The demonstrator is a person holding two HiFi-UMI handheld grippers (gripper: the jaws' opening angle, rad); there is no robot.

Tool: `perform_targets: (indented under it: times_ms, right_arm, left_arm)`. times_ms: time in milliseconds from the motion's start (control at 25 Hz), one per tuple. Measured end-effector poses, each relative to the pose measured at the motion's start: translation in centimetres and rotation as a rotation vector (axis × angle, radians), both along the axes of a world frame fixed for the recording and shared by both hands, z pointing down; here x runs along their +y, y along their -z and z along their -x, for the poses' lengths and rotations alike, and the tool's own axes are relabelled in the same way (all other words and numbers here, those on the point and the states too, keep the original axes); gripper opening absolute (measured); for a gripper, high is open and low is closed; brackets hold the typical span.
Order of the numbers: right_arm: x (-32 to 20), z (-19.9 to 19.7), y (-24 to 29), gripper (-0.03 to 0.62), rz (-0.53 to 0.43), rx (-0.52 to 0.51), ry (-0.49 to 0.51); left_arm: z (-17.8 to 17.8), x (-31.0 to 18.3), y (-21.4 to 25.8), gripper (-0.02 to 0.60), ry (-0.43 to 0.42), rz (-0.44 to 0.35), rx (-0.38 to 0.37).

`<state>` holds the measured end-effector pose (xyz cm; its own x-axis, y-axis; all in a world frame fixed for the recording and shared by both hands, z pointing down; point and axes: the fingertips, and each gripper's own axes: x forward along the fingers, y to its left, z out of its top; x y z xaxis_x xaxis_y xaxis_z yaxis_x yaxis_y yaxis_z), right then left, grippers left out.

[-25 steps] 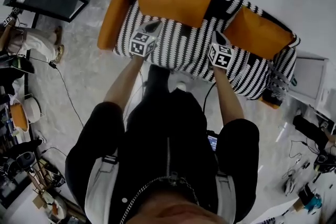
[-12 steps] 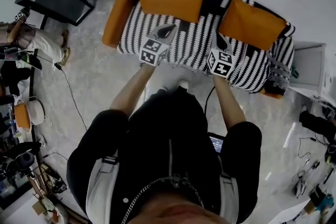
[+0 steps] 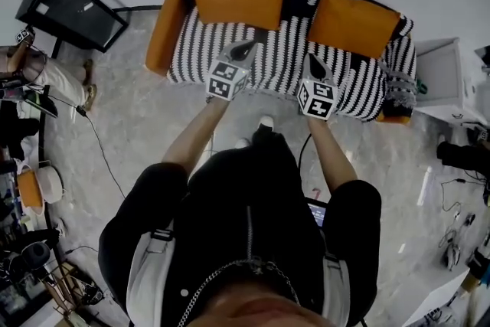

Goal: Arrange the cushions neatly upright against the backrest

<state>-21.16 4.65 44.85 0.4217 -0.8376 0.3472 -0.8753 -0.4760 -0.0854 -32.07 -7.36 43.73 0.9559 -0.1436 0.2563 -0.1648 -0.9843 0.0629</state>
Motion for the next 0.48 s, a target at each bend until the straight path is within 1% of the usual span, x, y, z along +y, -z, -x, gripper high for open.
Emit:
perform_targets:
  times_ms: [120, 240, 480]
  right_arm:
    - [1.2, 2.0, 0.0, 0.002, -0.003, 0.006, -0.005]
    - [2.2, 3.6, 0.2, 0.002, -0.001, 0.019, -0.005]
    - [3.0, 5.2, 0.8, 0.002, -0.025, 0.025, -0.013]
  left_arm:
    - [1.4, 1.4, -0.1, 0.011, -0.029, -0.01, 0.003]
    - [2.4, 2.2, 0.0, 0.011, -0.039, -0.004, 0.013]
    - [3.2, 3.3, 0.2, 0.011, -0.058, -0.003, 0.019]
